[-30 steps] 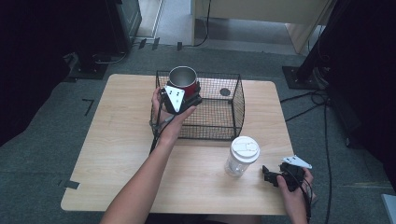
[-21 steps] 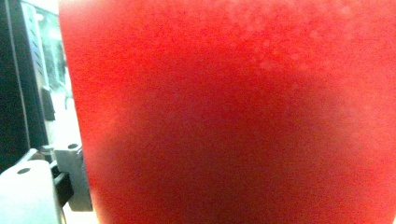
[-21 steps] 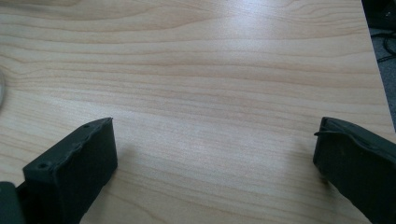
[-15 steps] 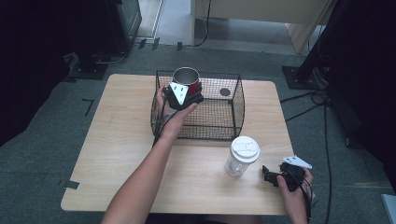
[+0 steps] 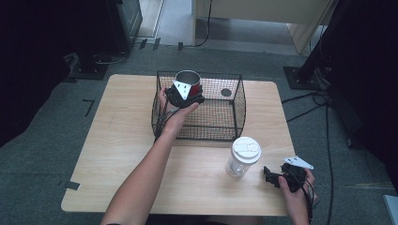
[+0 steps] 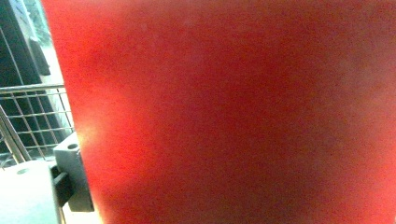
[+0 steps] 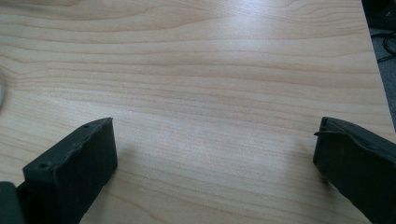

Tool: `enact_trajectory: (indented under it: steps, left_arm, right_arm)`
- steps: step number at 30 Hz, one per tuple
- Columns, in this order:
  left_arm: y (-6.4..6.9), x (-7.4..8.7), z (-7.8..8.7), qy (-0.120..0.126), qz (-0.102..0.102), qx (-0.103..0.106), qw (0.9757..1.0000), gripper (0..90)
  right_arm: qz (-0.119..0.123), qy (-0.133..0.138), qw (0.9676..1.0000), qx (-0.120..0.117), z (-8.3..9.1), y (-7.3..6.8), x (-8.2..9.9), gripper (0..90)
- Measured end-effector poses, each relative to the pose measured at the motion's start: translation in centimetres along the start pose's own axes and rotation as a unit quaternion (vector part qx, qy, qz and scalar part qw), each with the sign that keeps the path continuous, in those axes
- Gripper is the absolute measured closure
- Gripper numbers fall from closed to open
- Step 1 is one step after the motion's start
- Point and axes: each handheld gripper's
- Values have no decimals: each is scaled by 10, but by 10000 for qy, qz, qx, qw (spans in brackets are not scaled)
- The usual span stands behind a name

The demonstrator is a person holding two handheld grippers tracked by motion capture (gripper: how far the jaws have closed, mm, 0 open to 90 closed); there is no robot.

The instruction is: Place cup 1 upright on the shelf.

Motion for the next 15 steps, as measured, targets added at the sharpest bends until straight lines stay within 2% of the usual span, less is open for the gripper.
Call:
enact_trajectory:
  steps: [2,4,7,11,15]
  left_arm:
    - [0,0,-1,-119,-13,11,9999,80]
    - [-1,2,-4,-413,-47,-36,9991,80]
    - [-3,4,-7,-615,-35,-74,9981,80]
    - [-3,3,-8,-721,-15,-141,9973,80]
    - [-4,4,-10,-929,23,-191,9955,80]
  right_arm:
    - [0,1,10000,1,0,0,0,0]
    - [-2,0,10000,1,0,0,0,0]
    - [-1,1,10000,1,0,0,0,0]
    - [1,1,10000,2,0,0,0,0]
    - [0,1,10000,1,0,0,0,0]
Point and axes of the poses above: each handheld gripper's, and its own axes: z roughly backward along the jaws, x roughly out of its underside, y roughly to its right, and after that the axes turned 3 degrees about z, right-handed
